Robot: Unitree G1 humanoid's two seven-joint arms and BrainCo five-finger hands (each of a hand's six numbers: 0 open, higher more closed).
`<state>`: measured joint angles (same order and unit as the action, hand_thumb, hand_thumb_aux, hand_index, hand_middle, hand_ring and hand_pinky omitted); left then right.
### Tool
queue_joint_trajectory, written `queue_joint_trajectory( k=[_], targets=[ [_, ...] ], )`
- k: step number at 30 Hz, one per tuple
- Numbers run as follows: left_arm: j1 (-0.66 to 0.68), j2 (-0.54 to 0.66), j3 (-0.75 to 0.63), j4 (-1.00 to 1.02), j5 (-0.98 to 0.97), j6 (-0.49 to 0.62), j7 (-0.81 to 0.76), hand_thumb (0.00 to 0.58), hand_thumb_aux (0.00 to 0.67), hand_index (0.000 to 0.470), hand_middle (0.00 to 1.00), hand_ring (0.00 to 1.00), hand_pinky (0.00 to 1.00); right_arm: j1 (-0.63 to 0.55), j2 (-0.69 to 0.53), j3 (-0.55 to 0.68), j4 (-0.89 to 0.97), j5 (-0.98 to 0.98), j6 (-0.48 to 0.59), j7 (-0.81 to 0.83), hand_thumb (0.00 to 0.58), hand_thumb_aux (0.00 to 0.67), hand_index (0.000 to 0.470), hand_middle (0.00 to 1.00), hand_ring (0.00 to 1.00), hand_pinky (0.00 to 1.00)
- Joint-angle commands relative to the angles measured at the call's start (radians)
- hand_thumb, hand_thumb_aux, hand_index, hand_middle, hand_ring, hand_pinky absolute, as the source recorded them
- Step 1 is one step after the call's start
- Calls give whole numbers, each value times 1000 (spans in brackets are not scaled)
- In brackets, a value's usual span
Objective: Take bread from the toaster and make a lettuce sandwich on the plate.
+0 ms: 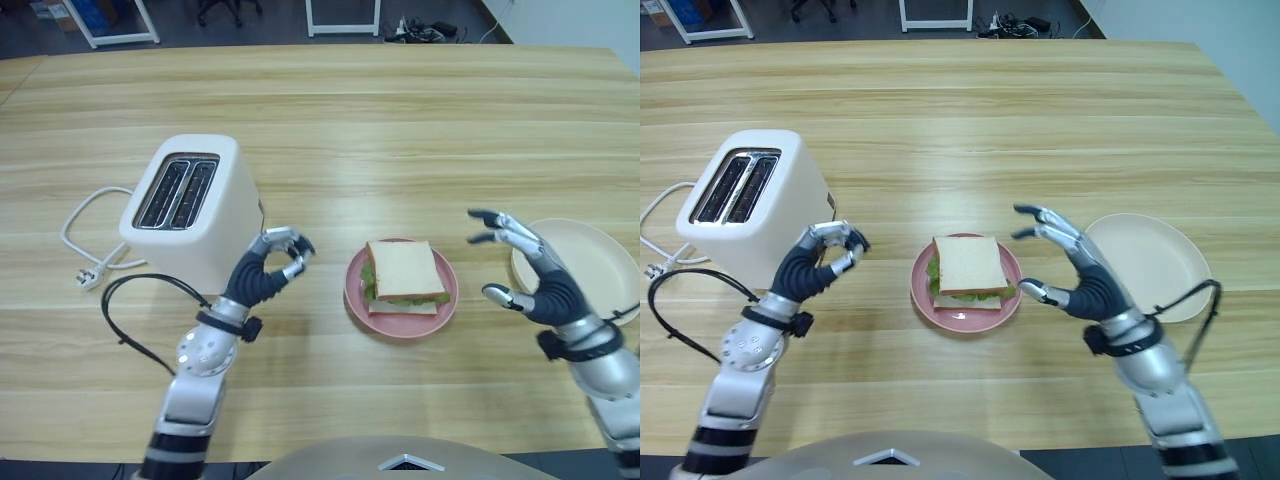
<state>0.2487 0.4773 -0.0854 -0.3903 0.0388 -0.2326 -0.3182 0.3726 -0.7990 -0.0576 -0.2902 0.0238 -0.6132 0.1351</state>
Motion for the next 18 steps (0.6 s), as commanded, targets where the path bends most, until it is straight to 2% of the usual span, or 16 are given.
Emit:
queue_joint_trajectory(
  k=[1,3,5,8,12,18],
  targets=[
    [125,180,-82,-79,118,111,-199,580,670,470,1000,1000,1000,288,-163,-156,10,-49,42,239,580,670,470,1000,1000,1000],
    [125,190,-134,-64,177,172,-234,580,670,470,1000,1000,1000,345,-186,-140,8,-37,103,327,580,670,470,1000,1000,1000],
    [101,169,-193,-44,239,219,-248,580,670,470,1000,1000,1000,296,-161,-56,8,-79,162,374,580,670,470,1000,1000,1000],
    [36,121,-275,12,344,272,-240,580,670,470,1000,1000,1000,155,-62,100,39,-232,238,384,580,670,470,1000,1000,1000],
    [-60,45,-359,138,482,328,-188,580,670,470,1000,1000,1000,-62,87,314,178,-498,301,360,580,670,470,1000,1000,1000],
    [-228,-60,-424,403,593,324,-75,580,670,470,1000,1000,1000,-309,214,409,372,-672,331,219,580,670,470,1000,1000,1000]
  ],
)
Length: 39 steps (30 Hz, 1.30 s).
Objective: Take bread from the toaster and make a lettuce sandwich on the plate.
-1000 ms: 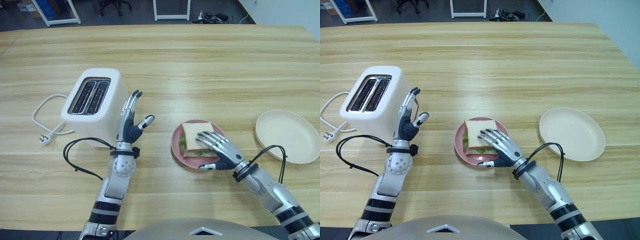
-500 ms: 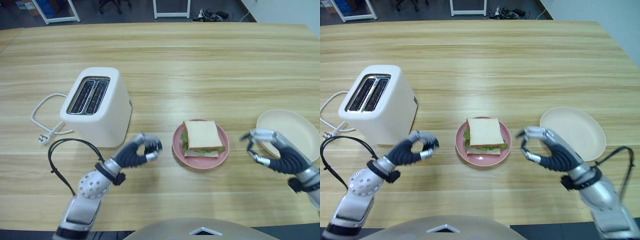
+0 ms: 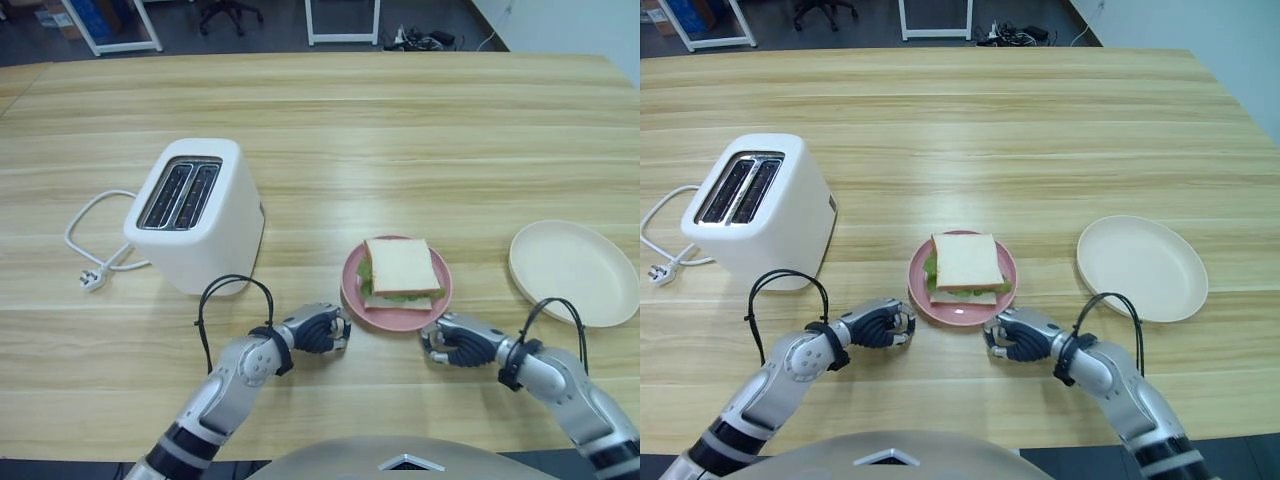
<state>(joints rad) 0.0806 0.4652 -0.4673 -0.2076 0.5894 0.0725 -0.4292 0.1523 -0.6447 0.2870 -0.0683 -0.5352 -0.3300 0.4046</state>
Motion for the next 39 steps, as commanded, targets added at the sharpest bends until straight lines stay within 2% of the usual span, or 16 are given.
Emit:
queue_joint_trajectory(
  k=[1,6,9,10,11,12,13,14,15,16,18,19,22,25,31,39],
  targets=[
    [-99,-67,-45,285,41,5,52,580,670,470,1000,1000,1000,-132,83,77,192,-134,48,-88,580,670,470,1000,1000,1000],
    [-286,-122,-37,574,59,-41,169,580,670,470,1000,1000,1000,-331,177,131,414,-232,42,-300,580,670,470,1000,1000,1000],
    [-339,-125,-25,654,60,-75,235,580,670,470,1000,1000,1000,-365,187,145,464,-250,6,-389,580,670,470,1000,1000,1000],
    [-331,-113,-17,634,54,-87,246,577,623,437,1000,1000,1000,-345,176,133,433,-227,-11,-391,580,670,470,1000,1000,1000],
    [-309,-96,-2,589,30,-106,237,540,494,347,1000,1000,1000,-315,156,118,385,-193,-30,-374,580,670,470,1000,1000,1000],
    [-266,-75,27,502,-18,-136,219,322,223,157,957,957,957,-267,127,93,311,-112,-64,-330,580,670,470,1000,1000,1000],
    [-212,-61,70,383,-97,-174,195,0,0,0,773,773,773,-206,90,56,214,19,-106,-271,580,670,470,1000,1000,1000],
    [-160,-56,121,253,-199,-227,178,0,0,0,0,0,0,-143,54,9,103,181,-145,-215,574,604,424,1000,1000,1000],
    [-122,-69,173,137,-309,-260,169,0,0,0,0,0,0,-96,32,-41,7,341,-173,-174,508,434,304,1000,1000,1000],
    [-104,-93,223,51,-429,-287,159,0,0,0,0,0,0,-82,53,-113,-66,464,-181,-190,0,0,0,0,0,0],
    [-128,-169,308,17,-605,-324,186,0,0,0,0,0,0,-121,136,-232,-121,604,-127,-267,0,0,0,0,0,0],
    [-166,-212,350,71,-606,-330,256,0,0,0,0,0,0,-162,174,-265,-92,613,-95,-308,0,0,0,0,0,0],
    [-276,-287,420,352,-562,-370,407,0,0,0,0,0,0,-273,258,-305,73,569,-23,-407,0,0,0,0,0,0],
    [-363,-363,513,602,-631,-405,488,0,0,0,0,0,0,-338,331,-322,215,539,38,-476,0,0,0,0,0,0],
    [-474,-393,584,862,-658,-523,505,0,0,0,0,0,0,-412,423,-329,452,510,22,-522,0,0,0,0,0,0],
    [-503,-414,553,839,-624,-586,486,0,0,0,0,0,0,-404,456,-339,441,487,-67,-529,0,0,0,0,0,0]
  ],
)
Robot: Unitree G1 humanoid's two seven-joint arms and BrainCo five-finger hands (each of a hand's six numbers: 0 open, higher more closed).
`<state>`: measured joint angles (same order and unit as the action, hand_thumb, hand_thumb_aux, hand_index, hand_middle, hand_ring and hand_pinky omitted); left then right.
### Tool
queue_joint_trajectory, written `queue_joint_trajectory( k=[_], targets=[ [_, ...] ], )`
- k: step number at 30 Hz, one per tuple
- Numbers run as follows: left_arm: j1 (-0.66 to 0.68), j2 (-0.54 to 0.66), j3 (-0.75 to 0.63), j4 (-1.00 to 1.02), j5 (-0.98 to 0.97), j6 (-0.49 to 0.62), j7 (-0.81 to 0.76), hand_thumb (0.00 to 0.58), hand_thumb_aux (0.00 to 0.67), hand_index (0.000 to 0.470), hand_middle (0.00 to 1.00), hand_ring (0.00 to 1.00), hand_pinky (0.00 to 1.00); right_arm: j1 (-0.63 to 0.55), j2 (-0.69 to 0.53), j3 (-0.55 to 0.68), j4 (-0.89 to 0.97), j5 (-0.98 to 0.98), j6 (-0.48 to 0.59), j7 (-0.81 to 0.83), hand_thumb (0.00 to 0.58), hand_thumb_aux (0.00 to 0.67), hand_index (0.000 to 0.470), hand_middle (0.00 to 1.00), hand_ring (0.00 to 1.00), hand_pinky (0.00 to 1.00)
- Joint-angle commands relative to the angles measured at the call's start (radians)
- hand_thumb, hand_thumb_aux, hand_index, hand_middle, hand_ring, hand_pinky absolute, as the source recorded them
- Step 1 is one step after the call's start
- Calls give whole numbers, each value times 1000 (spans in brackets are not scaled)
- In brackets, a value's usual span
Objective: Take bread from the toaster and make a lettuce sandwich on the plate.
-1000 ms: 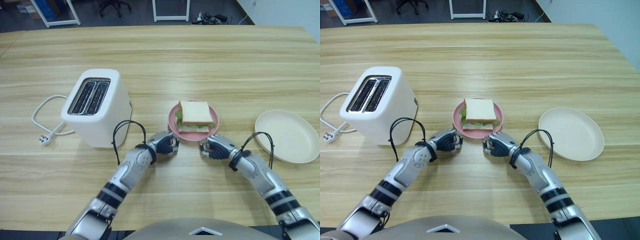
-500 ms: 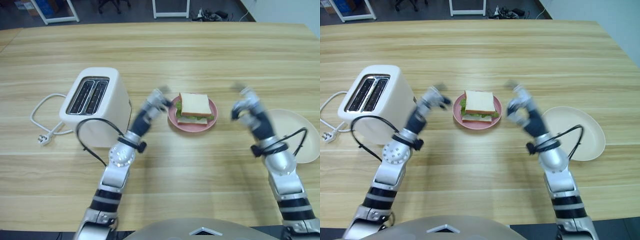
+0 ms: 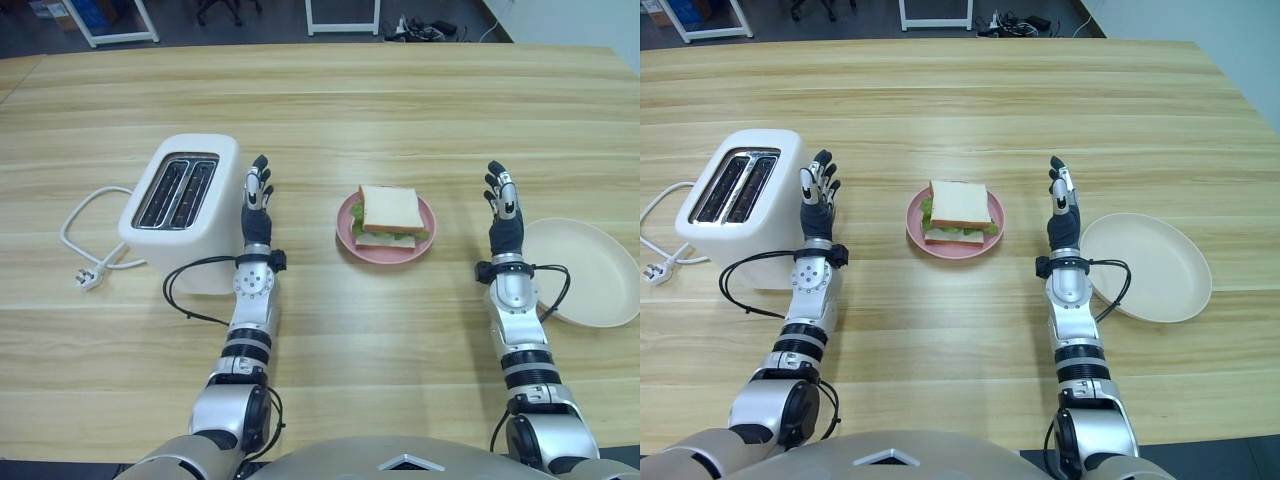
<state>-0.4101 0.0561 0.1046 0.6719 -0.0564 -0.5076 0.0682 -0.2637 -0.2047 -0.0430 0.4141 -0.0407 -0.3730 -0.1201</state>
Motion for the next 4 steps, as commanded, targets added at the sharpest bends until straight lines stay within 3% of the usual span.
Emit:
queue_joint_trajectory(
  k=[1,4],
  targets=[
    [-8,-4,-22,-58,25,-4,-15,0,0,0,0,0,0,20,23,-12,-52,4,-29,3,0,0,0,0,0,0],
    [6,1,-16,-99,25,3,-17,0,0,0,0,0,0,30,44,-4,-74,7,-32,11,0,0,0,0,0,0]
  ],
)
